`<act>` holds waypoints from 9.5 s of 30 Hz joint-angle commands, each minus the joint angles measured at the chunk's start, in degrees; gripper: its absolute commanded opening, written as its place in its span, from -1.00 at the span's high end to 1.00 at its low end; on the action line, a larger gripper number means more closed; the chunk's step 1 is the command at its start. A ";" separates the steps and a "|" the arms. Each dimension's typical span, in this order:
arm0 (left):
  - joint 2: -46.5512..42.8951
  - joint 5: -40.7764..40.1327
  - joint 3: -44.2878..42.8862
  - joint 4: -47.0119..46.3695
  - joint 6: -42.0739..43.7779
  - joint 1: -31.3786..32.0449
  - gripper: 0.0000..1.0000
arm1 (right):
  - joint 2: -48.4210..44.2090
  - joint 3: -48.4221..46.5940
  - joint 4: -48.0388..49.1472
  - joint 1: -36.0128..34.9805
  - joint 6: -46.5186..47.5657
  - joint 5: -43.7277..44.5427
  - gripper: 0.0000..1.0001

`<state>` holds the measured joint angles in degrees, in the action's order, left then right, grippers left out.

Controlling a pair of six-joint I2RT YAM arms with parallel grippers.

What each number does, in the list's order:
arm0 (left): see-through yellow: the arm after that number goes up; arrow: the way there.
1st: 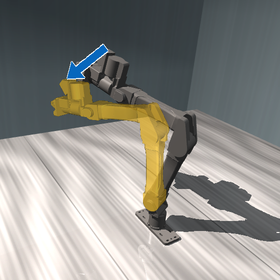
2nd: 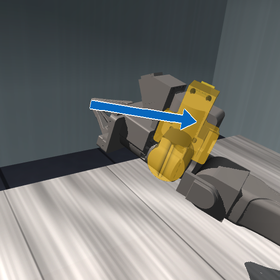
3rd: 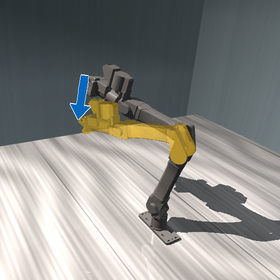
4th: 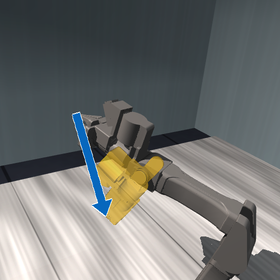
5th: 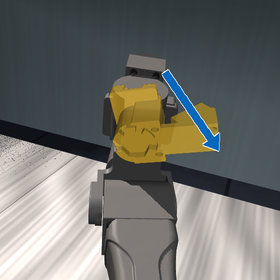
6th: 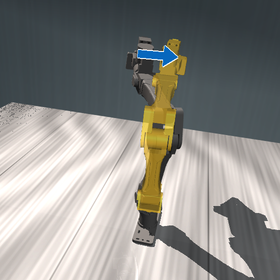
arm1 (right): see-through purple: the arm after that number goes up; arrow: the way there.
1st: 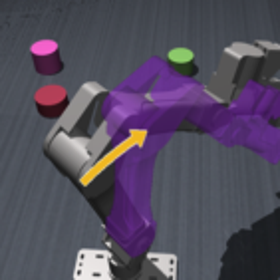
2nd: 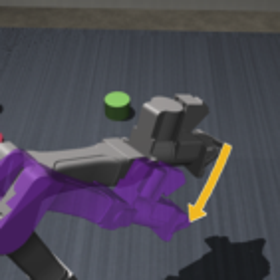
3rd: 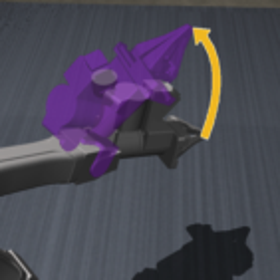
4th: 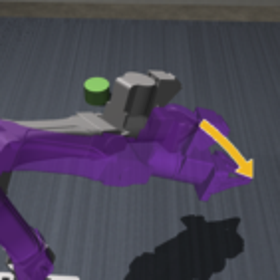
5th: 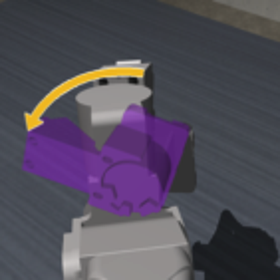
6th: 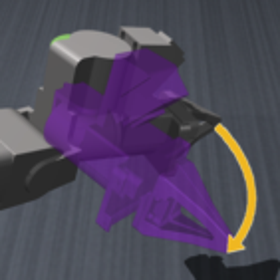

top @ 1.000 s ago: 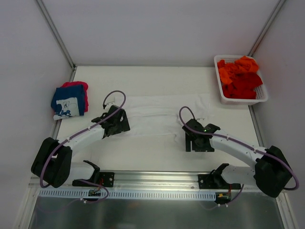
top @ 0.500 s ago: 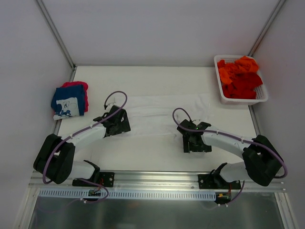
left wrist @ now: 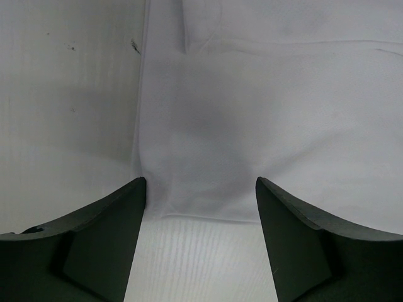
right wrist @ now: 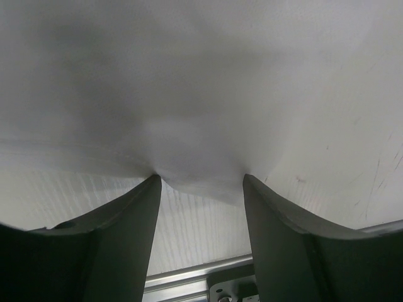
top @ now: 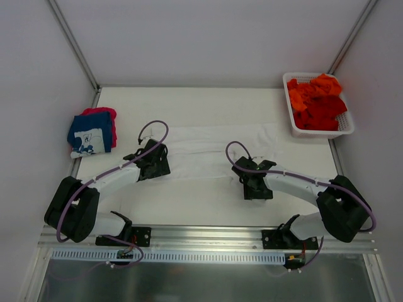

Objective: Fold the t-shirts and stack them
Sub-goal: Fold the tshirt

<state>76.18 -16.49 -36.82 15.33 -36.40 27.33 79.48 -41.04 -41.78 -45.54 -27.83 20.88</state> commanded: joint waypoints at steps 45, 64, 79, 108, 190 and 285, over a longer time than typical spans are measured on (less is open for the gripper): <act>-0.68 2.52 -0.71 3.74 3.44 -0.09 1.00 | 3.49 1.22 -1.01 -0.25 -0.73 1.52 0.99; 4.58 -3.20 -8.71 9.10 3.53 -1.49 1.00 | 12.18 -18.28 -7.27 7.13 10.69 11.55 0.99; 6.79 -2.06 -12.49 10.86 4.85 -8.61 1.00 | 25.98 -34.53 -4.80 15.21 20.45 8.12 0.99; 16.99 -0.56 -28.66 14.99 6.87 -11.33 1.00 | 42.16 -64.96 -12.80 23.04 32.93 7.86 0.99; 36.07 -3.46 -60.57 19.65 9.68 -17.84 -0.98 | 45.26 -72.64 -6.93 26.47 35.74 4.71 -0.99; 18.03 1.20 -20.21 15.52 -33.29 54.13 1.00 | 53.68 -76.22 -15.09 24.62 35.39 -16.93 0.99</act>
<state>91.37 -15.42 -52.95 27.97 -67.29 78.83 136.79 -119.68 -55.59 -21.17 5.72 4.67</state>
